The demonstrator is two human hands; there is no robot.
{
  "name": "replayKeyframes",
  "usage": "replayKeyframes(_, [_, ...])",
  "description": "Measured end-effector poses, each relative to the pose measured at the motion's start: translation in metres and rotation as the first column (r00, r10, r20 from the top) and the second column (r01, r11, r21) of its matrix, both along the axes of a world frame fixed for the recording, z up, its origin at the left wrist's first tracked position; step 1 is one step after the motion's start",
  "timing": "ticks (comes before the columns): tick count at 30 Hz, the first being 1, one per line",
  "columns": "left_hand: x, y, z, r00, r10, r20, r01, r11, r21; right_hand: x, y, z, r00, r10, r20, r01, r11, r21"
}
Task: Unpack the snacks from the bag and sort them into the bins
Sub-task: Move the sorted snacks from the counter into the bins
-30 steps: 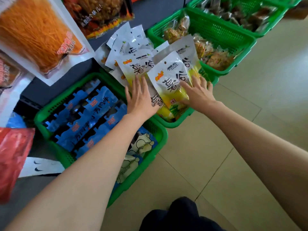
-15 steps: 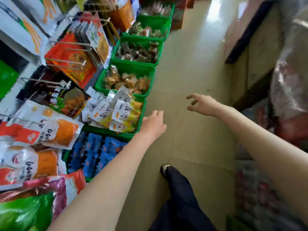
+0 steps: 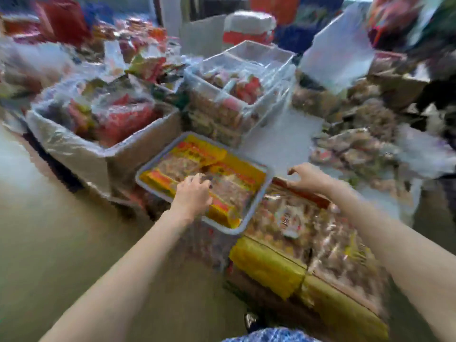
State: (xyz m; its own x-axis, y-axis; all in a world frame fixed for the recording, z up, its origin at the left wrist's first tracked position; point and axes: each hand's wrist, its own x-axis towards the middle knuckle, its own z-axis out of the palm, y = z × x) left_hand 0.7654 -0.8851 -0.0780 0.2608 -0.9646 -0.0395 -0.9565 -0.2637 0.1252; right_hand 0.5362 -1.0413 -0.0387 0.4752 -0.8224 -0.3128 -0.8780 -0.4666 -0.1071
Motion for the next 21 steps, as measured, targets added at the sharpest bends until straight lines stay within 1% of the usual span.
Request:
replayKeyframes(3, [-0.066,-0.058,0.009,0.98,-0.195,0.041,0.194,0.981,0.028,-0.095,-0.013,-0.002,0.981,-0.184,-0.058,0.186,0.982,0.026])
replayKeyframes(7, [-0.135,-0.13,0.007,0.941,-0.332,0.057,0.329,0.942,0.058,-0.183,-0.038,-0.013,0.939,-0.329,-0.097,0.335,0.941,0.045])
replayKeyframes(9, [-0.166,-0.165,0.001,0.924,-0.38,0.029,0.377,0.923,0.077,-0.214,-0.063,-0.024,0.922,-0.382,-0.071,0.386,0.919,0.072])
replayKeyframes(13, [-0.212,-0.227,-0.021,0.925,-0.377,-0.038,0.379,0.917,0.123,-0.246,-0.131,-0.063,0.904,-0.427,0.006,0.421,0.893,0.159])
replayKeyframes(16, [-0.229,-0.27,-0.046,0.937,-0.343,-0.06,0.348,0.92,0.181,-0.255,-0.182,-0.102,0.889,-0.455,0.043,0.433,0.869,0.24])
replayKeyframes(20, [-0.242,-0.317,-0.073,0.951,-0.301,-0.068,0.309,0.915,0.261,-0.267,-0.238,-0.149,0.812,-0.552,0.189,0.491,0.822,0.29])
replayKeyframes(21, [-0.244,-0.325,-0.079,0.954,-0.293,-0.07,0.301,0.914,0.272,-0.269,-0.248,-0.162,0.802,-0.565,0.196,0.502,0.813,0.294])
